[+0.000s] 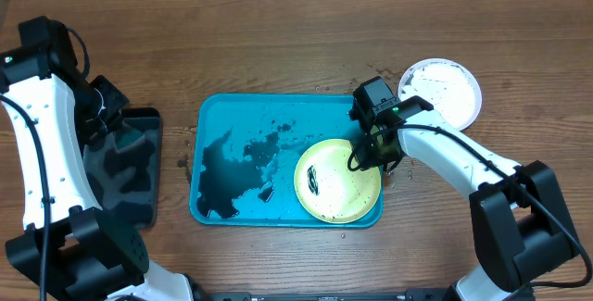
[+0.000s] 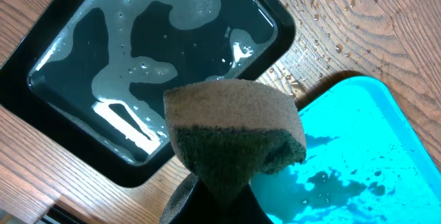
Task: Clean dirty plates on tray and stack at the side
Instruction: 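Move the right gripper to the yellow plate and grip its rim, then bring the left gripper's sponge over the yellow plate on the tray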
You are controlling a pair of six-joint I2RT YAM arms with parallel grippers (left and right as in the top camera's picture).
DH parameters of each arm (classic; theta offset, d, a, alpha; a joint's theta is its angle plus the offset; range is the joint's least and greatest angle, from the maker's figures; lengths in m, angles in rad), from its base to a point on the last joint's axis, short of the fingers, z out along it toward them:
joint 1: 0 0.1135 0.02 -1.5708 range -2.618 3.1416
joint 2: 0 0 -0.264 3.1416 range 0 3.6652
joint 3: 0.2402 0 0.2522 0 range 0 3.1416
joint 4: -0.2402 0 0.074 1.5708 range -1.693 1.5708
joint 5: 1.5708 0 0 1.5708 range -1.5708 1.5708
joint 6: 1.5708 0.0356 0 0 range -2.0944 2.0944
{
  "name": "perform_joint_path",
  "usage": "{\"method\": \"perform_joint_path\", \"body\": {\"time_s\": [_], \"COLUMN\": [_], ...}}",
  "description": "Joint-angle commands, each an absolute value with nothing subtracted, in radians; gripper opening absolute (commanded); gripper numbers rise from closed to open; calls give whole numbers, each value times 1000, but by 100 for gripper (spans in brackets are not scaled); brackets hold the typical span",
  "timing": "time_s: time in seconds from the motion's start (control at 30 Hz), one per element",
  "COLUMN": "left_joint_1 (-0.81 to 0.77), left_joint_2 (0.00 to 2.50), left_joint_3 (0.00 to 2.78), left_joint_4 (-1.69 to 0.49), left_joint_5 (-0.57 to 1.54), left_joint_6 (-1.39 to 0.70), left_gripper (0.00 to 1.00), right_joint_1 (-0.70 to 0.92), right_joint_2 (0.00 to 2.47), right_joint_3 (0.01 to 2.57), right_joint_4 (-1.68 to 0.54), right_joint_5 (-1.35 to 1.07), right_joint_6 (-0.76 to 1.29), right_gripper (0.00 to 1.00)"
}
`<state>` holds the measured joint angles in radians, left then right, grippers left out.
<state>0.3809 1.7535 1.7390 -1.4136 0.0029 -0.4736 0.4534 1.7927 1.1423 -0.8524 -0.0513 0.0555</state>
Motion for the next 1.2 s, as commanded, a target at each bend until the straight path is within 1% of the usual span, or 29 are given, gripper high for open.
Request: {"method": "perform_joint_path", "body": {"time_s": [0.0,0.13,0.4,0.63,0.73,0.83,0.93,1.03,1.17], "left_joint_1": [377,377,377,377,376,371,371,371,369], "left_joint_2": [1754,1754,1754,1754,1754,1754,1754,1754,1754], "left_joint_3": [1736,1736,1736,1736,1736,1736,1736,1736,1736], "left_joint_4": [-1411,-1414,-1414,-1414,-1414,-1414,-1414,-1413,-1412], "left_joint_5": [1,1,1,1,1,1,1,20,27], "left_joint_6": [-494,-494,-494,-495,-495,-495,-495,-494,-494], "left_gripper": [4,4,4,4,4,4,4,4,4], "right_joint_1": [455,455,454,454,454,455,455,455,454], "right_joint_2": [1792,1792,1792,1792,1792,1792,1792,1792,1792], "right_joint_3": [1138,1137,1079,1079,1079,1079,1074,1065,1057], "right_joint_4": [-850,-882,-882,-992,-1009,-1008,-995,-949,-901], "right_joint_5": [-94,-120,-131,-144,-233,-292,-290,-290,-289], "right_joint_6": [52,83,94,272,310,312,316,316,329], "right_gripper": [43,39,40,41,42,42,42,38,38]}}
